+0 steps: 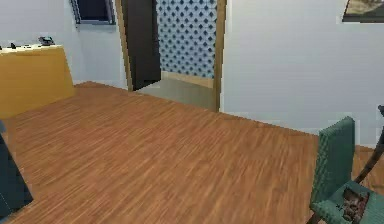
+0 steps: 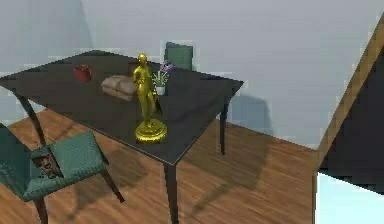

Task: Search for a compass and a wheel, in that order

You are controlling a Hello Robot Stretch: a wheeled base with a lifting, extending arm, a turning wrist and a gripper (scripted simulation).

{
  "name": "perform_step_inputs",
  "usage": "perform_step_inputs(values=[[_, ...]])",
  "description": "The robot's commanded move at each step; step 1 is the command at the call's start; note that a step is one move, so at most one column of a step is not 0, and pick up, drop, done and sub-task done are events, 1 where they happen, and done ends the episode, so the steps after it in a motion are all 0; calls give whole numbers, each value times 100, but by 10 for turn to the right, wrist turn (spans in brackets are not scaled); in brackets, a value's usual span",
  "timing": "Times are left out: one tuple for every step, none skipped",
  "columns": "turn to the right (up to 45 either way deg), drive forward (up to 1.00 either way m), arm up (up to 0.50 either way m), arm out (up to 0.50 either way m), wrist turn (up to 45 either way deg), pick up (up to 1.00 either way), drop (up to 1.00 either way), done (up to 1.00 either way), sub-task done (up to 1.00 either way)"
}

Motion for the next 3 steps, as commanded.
perform_step_inputs(values=[[150,0,0,0,0,0,0,0,0],[0,25,0,0,0,0,0,0,0],[-180,0,0,0,0,0,0,0,0]])
